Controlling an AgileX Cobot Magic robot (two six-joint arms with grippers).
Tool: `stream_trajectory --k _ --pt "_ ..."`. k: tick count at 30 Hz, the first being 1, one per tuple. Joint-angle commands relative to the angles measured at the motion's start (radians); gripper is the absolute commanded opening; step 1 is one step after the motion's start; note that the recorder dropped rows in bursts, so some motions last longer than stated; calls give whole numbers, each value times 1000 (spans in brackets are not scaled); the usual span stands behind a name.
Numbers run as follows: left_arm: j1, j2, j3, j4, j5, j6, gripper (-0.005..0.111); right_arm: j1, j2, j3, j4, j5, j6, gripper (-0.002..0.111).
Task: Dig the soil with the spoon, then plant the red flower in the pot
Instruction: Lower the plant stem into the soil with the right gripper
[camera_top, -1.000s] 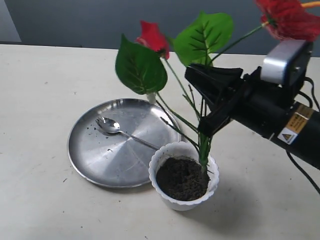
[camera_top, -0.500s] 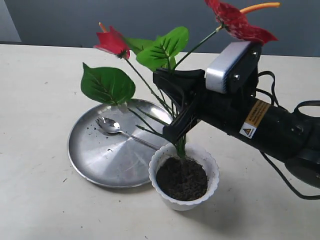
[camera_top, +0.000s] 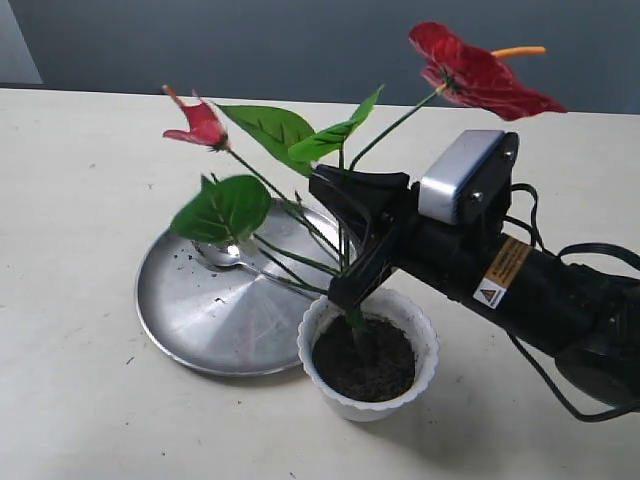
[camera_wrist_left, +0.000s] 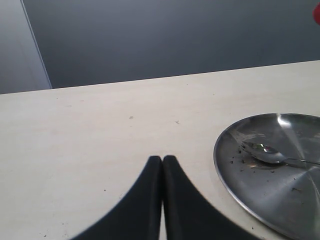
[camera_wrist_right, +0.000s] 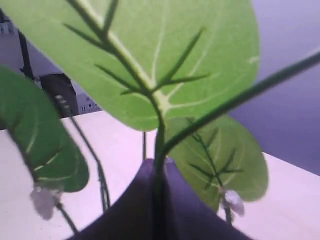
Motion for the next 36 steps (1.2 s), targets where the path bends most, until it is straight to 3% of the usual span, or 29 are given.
stream_trajectory --k 1,6,14,20,25,36 --pt "-5 -1 -2 -2 -14 -4 1 2 -2 16 -5 53 -6 1" --pt "-5 -1 -2 -2 -14 -4 1 2 -3 41 -54 205 -6 1" --pt "-5 -1 -2 -2 -14 -4 1 2 -57 84 -107 250 -36 1" --pt "-5 -1 -2 -2 -14 -4 1 2 -118 84 -168 412 -29 1" --pt "-5 -1 -2 -2 -14 -4 1 2 -123 84 -296 435 110 1" --pt "-5 -1 -2 -2 -14 -4 1 2 -124 84 -289 439 129 1"
